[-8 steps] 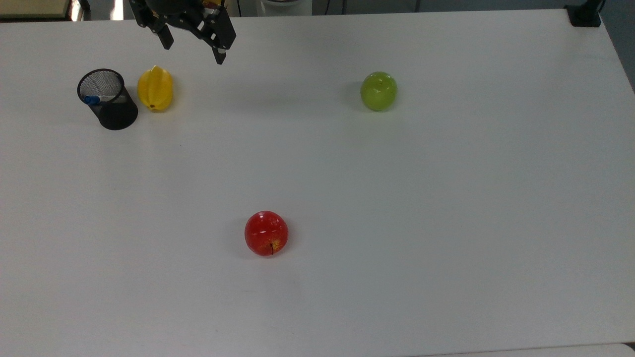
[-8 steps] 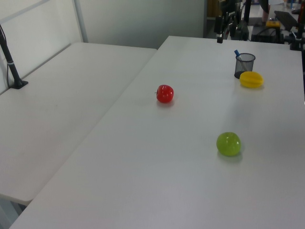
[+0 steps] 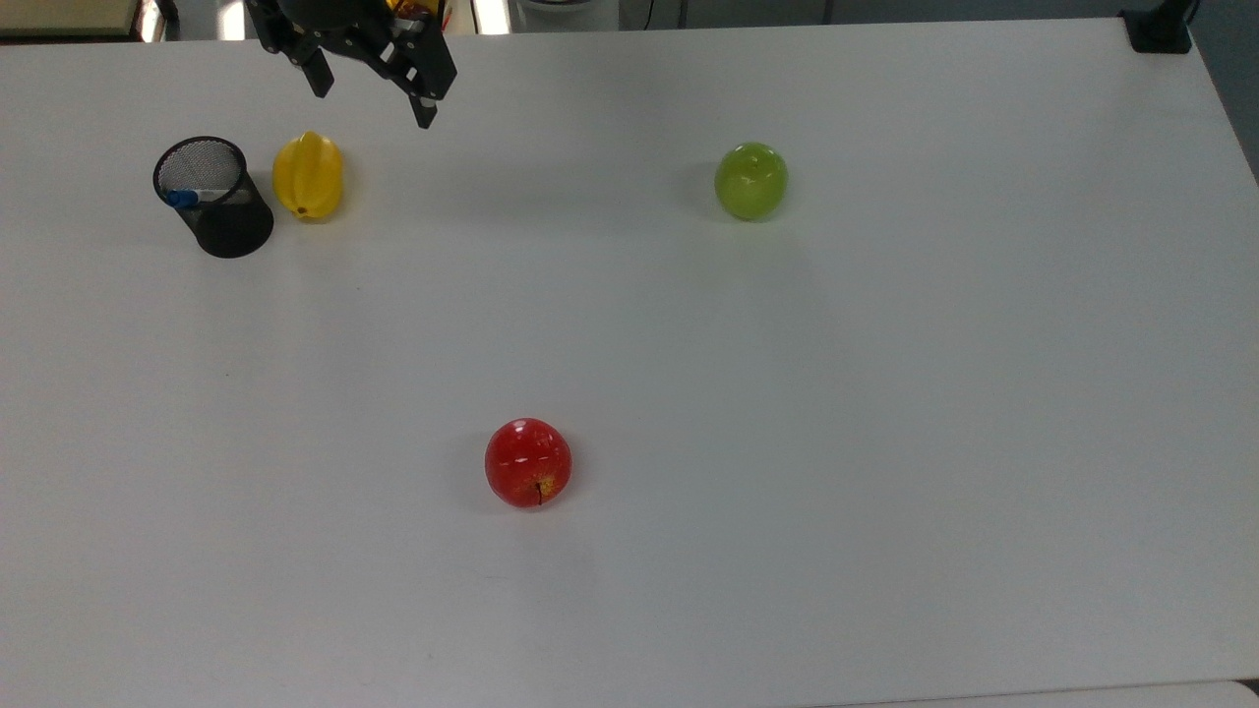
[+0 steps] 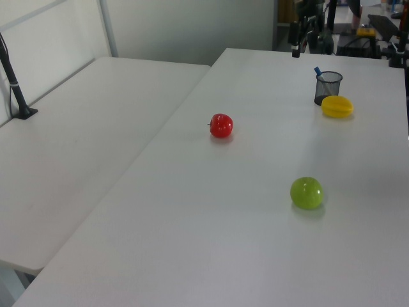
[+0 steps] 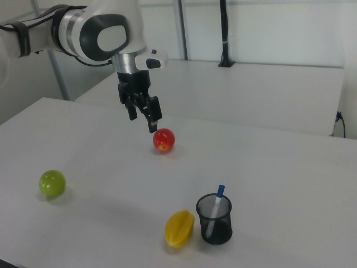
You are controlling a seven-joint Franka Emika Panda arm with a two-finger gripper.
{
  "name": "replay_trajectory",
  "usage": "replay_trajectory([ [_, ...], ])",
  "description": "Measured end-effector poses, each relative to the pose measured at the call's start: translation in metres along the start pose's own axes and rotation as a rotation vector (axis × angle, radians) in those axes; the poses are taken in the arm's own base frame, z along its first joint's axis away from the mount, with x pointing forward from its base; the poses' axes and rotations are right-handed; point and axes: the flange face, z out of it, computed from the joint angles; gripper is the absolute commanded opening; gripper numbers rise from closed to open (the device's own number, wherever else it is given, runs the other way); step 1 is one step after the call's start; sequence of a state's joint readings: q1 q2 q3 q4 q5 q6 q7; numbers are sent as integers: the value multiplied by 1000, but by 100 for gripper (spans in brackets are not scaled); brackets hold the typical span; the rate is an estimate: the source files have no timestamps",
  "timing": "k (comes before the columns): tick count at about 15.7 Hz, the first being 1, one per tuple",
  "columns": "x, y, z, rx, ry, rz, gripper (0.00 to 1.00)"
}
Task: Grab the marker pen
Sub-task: 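Move the open gripper over the black mesh pen cup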
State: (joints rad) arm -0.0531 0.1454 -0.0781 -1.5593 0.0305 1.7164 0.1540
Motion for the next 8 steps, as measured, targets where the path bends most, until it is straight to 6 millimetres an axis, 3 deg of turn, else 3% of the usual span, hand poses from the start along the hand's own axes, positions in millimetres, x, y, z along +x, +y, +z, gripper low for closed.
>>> replay_trajectory([
  [8,5,26,-5,1,10,29,100],
])
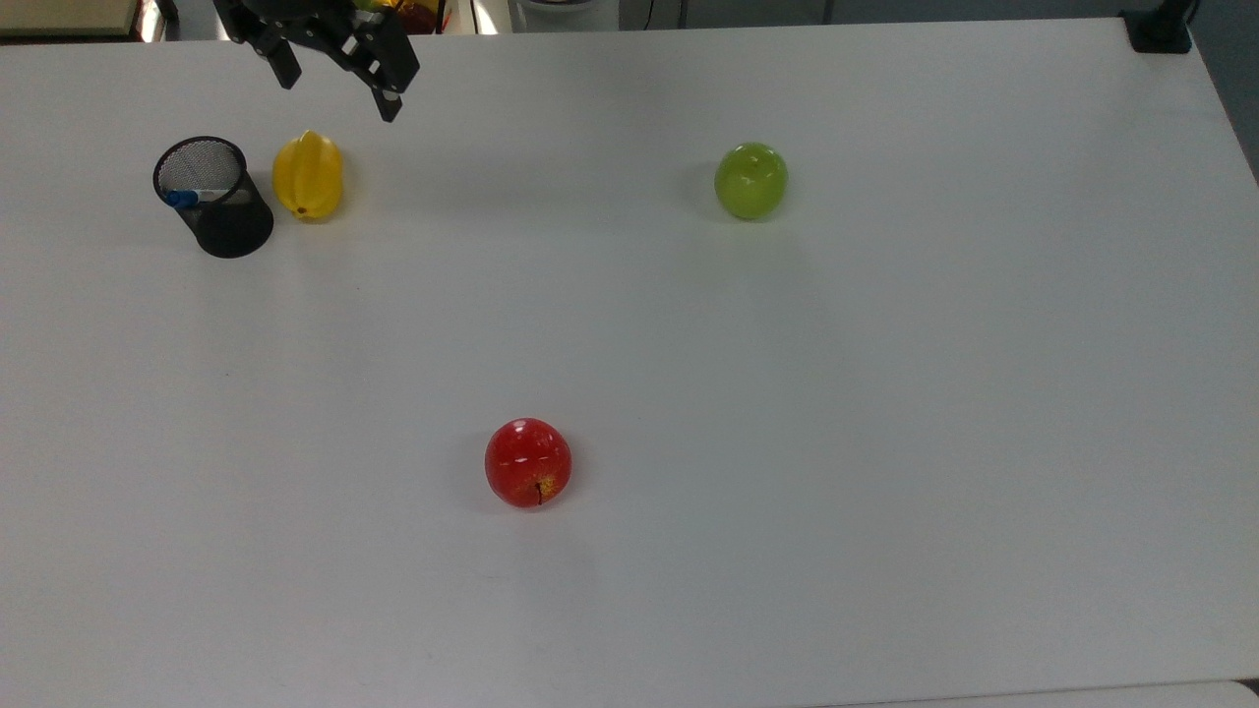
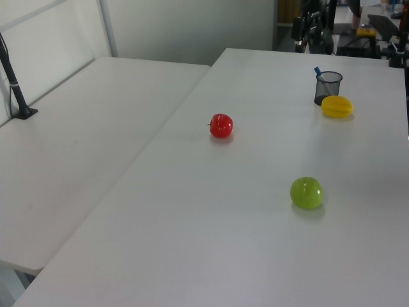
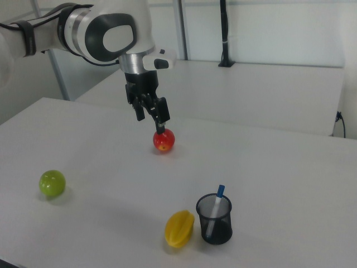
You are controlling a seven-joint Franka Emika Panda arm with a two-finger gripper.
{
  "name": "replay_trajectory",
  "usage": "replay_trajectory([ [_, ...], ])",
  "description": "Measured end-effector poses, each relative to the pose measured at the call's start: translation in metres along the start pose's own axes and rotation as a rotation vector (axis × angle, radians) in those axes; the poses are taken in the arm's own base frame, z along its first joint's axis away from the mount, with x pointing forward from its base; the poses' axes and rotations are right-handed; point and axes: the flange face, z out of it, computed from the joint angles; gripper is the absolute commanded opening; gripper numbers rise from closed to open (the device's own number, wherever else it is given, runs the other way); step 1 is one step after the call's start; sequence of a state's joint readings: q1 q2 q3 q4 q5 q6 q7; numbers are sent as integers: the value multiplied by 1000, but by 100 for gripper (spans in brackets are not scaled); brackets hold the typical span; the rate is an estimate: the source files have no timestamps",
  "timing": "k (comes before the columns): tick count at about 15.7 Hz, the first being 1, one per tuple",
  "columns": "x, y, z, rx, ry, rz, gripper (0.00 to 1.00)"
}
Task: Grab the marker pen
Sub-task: 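Move the open gripper over the black mesh pen cup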
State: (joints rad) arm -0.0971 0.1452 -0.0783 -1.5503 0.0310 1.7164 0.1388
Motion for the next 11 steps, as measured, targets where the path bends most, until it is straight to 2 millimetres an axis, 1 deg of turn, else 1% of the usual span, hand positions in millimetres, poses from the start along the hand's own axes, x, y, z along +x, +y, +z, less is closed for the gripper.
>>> replay_trajectory([
  [3,3,17,1,0,-2,19,100],
  [4,4,20,1,0,3,20,100],
  [9,13,20,-8,11,100,21,100],
  [11,17,33,-8,13,134,41,100],
])
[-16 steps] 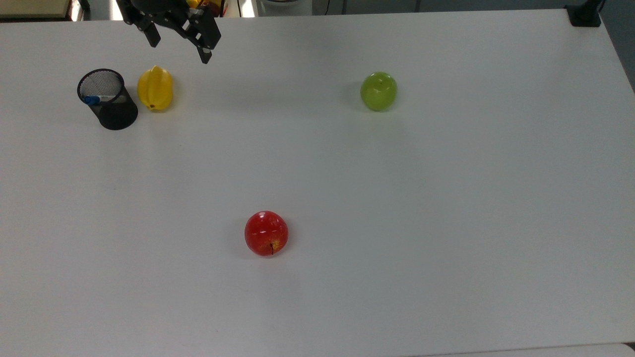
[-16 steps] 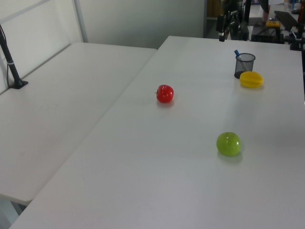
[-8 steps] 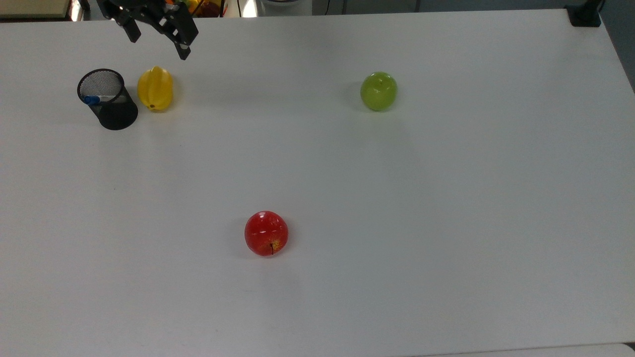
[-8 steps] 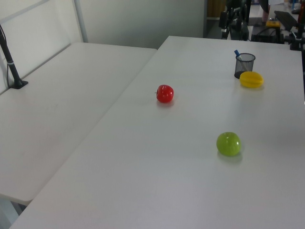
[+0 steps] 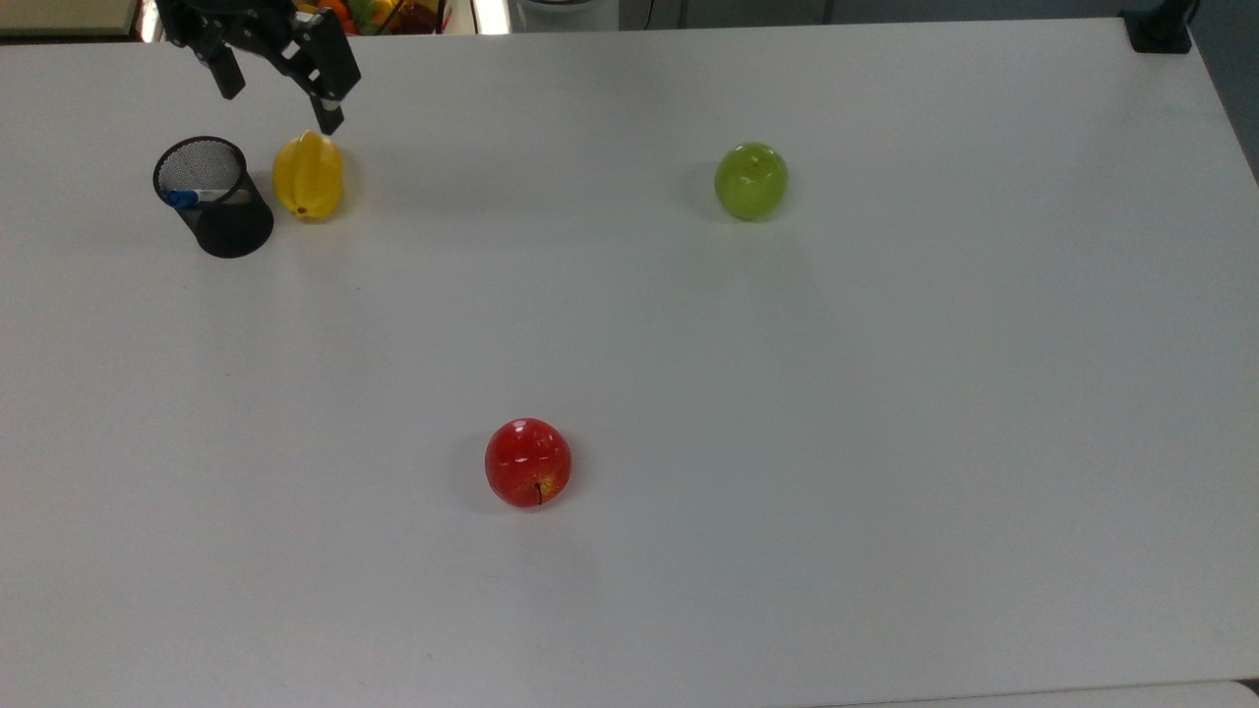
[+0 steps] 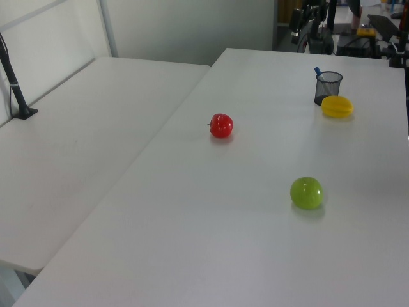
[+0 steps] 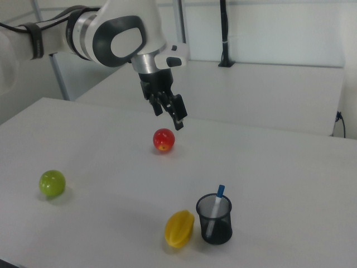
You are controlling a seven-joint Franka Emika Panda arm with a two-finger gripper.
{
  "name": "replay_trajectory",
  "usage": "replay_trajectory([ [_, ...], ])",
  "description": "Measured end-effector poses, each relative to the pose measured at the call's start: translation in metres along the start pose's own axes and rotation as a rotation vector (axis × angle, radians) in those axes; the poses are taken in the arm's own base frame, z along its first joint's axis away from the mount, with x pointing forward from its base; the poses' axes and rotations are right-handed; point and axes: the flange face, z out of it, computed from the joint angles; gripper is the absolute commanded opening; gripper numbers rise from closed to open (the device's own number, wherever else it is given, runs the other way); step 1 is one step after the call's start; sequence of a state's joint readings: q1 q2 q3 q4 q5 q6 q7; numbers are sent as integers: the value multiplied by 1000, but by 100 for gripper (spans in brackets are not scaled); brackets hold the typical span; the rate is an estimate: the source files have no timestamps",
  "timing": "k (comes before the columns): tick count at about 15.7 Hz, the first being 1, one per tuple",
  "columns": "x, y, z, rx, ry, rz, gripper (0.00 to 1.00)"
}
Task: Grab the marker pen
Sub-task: 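Move the open gripper over the black mesh pen cup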
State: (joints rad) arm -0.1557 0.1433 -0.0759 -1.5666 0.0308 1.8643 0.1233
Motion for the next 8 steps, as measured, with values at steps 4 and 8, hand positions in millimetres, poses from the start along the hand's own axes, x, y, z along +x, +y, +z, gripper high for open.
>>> replay_trajectory([
  [4,3,47,31,-12,25,22,100],
  [8,-3,98,59,-33,8,20,93],
])
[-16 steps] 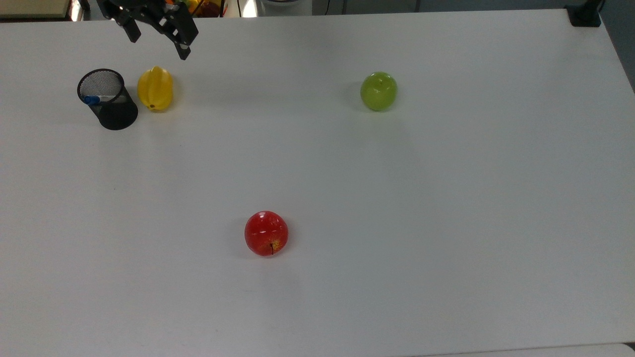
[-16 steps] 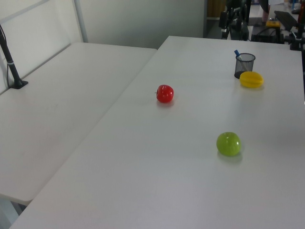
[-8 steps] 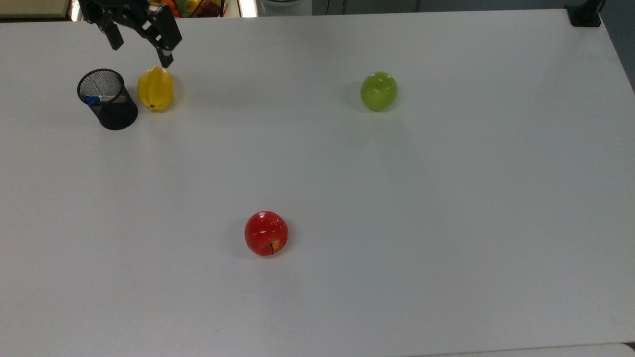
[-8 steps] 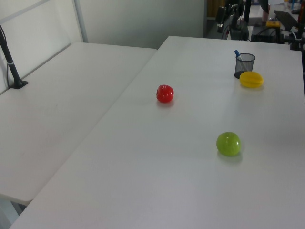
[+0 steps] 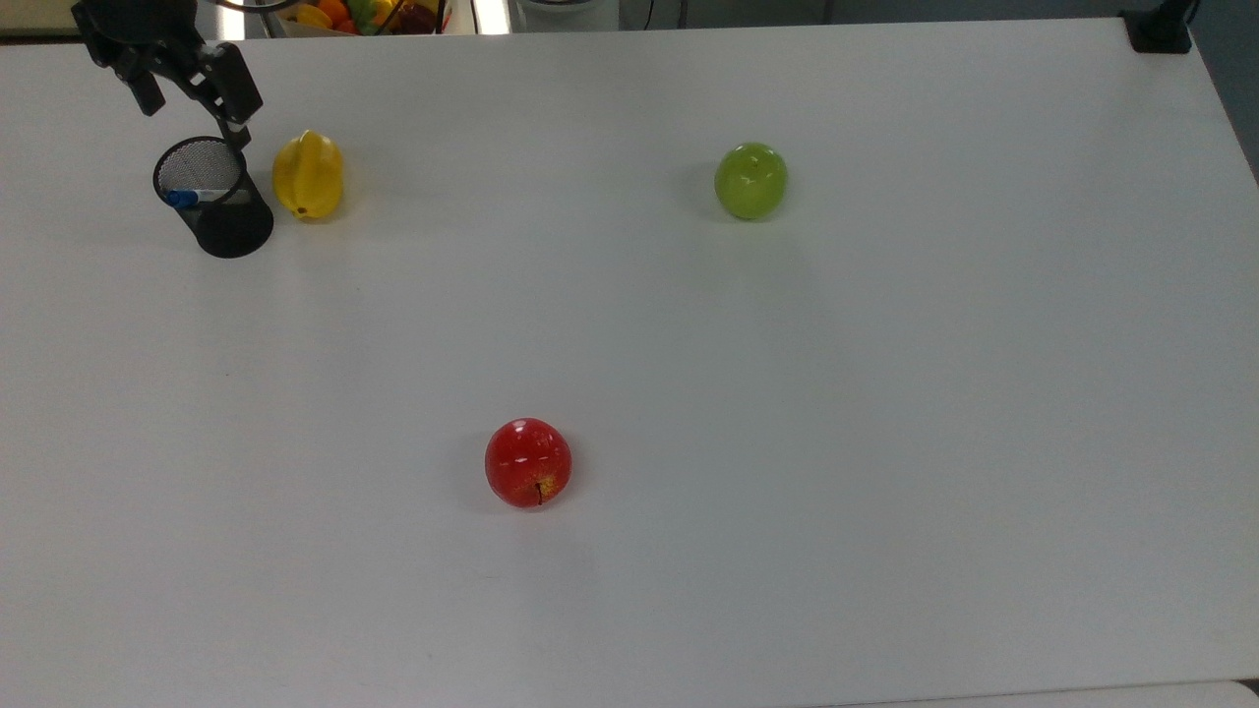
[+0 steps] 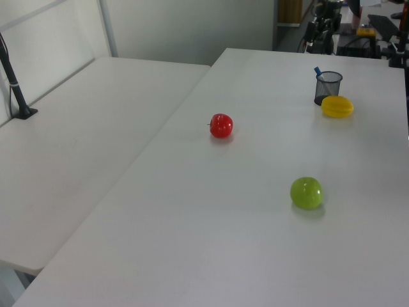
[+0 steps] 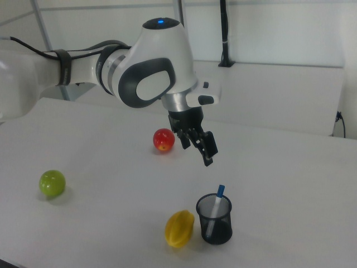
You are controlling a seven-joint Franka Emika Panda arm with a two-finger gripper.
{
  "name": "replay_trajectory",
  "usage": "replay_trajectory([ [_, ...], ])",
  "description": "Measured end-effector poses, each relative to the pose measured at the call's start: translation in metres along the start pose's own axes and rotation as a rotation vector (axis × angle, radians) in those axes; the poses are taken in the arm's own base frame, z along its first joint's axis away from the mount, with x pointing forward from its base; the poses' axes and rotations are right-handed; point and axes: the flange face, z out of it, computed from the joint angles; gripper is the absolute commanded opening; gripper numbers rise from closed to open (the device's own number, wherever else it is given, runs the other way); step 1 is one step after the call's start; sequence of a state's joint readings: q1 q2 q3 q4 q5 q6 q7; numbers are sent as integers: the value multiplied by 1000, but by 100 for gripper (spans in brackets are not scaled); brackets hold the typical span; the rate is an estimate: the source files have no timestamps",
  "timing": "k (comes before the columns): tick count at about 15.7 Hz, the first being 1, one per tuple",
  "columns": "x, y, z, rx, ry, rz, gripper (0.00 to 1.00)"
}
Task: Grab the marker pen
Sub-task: 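Move the open gripper over the black mesh pen cup, then lower the gripper and close it on the blue-capped marker pen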
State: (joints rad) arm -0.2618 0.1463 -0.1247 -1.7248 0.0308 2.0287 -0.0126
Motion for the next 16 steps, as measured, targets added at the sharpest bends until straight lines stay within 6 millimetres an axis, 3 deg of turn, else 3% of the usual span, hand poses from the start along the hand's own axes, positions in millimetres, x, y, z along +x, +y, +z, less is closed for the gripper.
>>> replay_trajectory([
  [4,-2,32,21,-15,27,-4,90],
  [9,7,38,65,-30,43,-44,89],
  [11,7,37,77,-32,26,-60,82],
  [16,9,37,94,-35,4,-92,52],
])
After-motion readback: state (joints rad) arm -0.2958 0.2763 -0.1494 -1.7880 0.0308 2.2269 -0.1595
